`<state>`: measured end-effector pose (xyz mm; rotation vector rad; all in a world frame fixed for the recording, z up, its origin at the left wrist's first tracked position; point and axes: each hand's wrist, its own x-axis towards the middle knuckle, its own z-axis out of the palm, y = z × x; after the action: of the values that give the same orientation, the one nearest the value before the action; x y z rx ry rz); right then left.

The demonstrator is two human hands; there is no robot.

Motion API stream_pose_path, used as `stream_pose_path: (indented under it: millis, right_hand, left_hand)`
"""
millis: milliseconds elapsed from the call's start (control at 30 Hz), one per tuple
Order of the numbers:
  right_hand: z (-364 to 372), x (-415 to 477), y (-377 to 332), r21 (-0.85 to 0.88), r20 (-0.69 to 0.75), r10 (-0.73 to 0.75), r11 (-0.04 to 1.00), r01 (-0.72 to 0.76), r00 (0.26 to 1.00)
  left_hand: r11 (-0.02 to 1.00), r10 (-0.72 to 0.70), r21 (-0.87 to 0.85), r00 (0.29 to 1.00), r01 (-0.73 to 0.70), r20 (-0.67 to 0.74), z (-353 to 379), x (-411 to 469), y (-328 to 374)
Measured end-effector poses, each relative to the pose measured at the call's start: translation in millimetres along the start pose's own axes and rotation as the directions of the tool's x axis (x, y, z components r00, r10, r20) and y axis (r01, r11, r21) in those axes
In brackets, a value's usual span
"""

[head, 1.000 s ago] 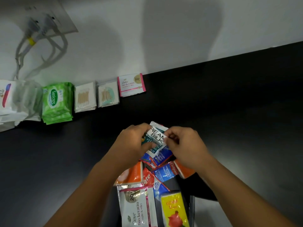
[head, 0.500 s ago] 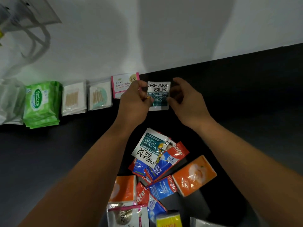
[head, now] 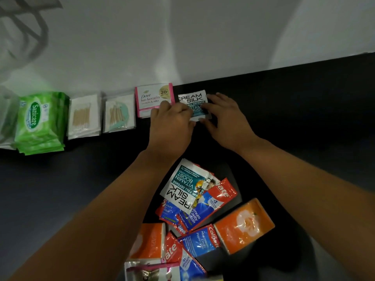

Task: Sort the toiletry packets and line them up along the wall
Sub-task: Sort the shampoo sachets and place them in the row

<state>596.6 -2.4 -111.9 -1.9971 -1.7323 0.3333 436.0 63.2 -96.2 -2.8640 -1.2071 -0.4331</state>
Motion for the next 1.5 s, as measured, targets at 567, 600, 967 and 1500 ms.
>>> stream_pose_path:
  millis: [567,600,967,1500]
  right_hand:
    - [-0.6,31.7,-4.9,0.018,0.097,0.032,0.999,-0.034,0.995]
    - [-6.0,28.4,-9.7,0.086,0.081,0.050,0.995,-0.057,0.995]
    - [-42.6,-67.6,-66.1,0.085,0.273,0.130,0.984,-0.158,0.953]
    - [-27.2,-102.0,-87.8,-0.084,0.276,0.190,0.981,-0.173,0.942]
  left_hand:
    - [0.998,-0.052,-0.022,0.999,0.052,0.008,4.6,16.3,-13.9]
    - [0.996,-0.062,-0.069,0.998,0.061,-0.003,-0.5,13.5,-13.6]
    - [0.857,0.100,-0.474,0.837,0.202,0.537,-59.6,-64.2,-37.7]
    - [0.914,0.139,-0.385,0.794,0.127,0.591,-65.8,-79.3,-25.6]
